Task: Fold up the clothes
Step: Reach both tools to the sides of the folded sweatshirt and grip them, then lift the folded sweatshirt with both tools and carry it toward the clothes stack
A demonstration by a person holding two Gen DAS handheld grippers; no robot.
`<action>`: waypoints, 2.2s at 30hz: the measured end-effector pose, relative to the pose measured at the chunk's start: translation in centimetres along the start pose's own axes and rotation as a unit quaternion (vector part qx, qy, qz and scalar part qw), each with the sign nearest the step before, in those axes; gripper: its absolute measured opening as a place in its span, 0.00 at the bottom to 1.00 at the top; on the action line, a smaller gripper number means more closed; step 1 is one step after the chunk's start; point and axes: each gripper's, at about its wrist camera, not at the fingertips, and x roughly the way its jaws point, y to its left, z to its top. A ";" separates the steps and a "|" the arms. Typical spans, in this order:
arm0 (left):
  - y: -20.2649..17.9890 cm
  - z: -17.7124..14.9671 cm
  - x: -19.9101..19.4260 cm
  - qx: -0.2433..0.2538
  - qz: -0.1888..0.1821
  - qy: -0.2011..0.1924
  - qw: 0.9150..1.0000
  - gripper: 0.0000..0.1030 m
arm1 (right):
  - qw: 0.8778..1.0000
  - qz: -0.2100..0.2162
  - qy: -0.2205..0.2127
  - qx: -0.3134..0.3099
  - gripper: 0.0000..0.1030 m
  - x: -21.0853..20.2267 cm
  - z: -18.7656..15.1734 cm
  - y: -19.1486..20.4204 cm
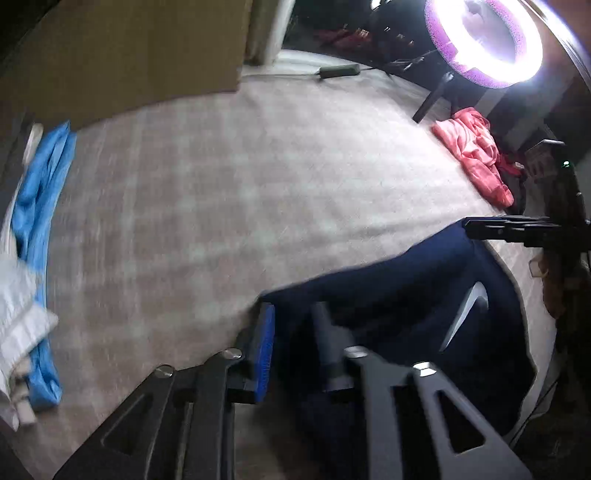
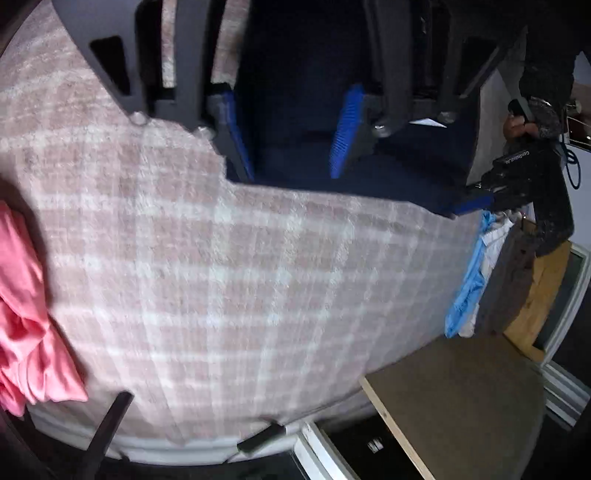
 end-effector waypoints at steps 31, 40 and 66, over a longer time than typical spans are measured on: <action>-7.5 -9.8 -1.7 -0.029 0.030 0.069 0.997 0.44 | 0.999 -0.020 0.006 -0.045 0.78 -3.1 -14.1 3.1; -7.8 -10.5 -1.5 -0.005 0.045 0.065 0.997 0.33 | 0.995 -0.030 0.014 -0.090 0.59 -3.0 -14.6 4.0; -9.9 -10.2 -0.2 -0.003 0.035 0.084 0.996 0.09 | 0.996 0.012 0.038 -0.083 0.20 -2.9 -15.0 3.6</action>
